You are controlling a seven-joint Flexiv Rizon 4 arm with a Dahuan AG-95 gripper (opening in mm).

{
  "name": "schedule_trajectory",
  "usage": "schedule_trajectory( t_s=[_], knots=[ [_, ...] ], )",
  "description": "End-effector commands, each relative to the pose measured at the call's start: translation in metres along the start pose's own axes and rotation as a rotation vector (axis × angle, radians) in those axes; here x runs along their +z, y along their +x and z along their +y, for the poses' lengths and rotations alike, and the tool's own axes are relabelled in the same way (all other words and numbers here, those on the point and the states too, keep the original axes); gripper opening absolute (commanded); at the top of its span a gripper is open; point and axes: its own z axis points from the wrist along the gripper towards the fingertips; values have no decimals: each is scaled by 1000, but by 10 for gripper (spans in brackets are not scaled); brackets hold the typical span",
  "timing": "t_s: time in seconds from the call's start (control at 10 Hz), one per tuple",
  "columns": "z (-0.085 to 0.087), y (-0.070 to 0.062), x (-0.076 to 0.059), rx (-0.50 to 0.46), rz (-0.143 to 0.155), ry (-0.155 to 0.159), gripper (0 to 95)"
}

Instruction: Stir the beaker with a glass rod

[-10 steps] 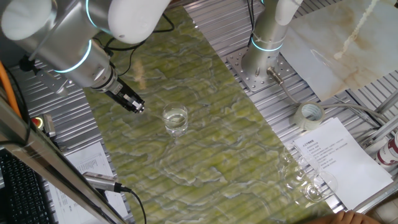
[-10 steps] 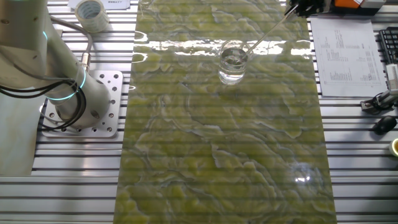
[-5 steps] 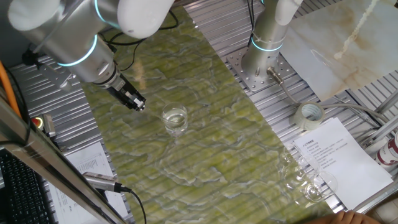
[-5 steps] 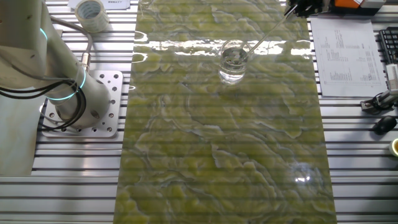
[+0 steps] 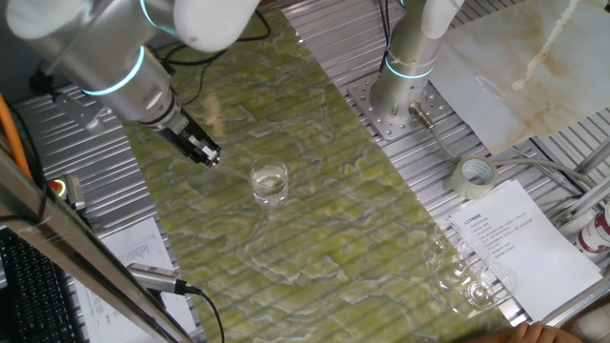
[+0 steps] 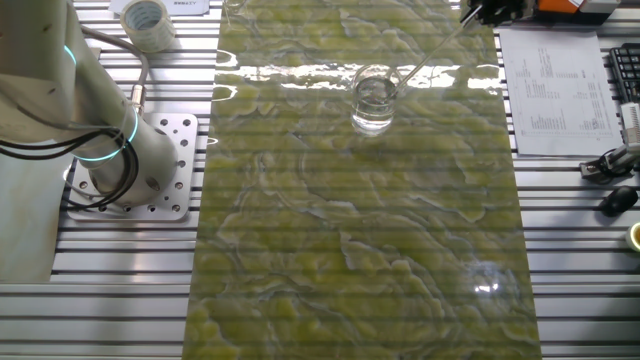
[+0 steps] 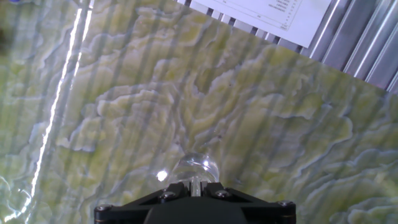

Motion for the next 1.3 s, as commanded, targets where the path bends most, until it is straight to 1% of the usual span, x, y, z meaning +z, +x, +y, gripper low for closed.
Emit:
schedule_trajectory(
  t_s=[0.1, 0.7, 1.3],
  knots=[
    [0, 2, -1, 7, -13, 1, 0],
    [2, 4, -10, 10, -24, 5, 0],
    [1, 7, -13, 14, -42, 13, 0]
  ],
)
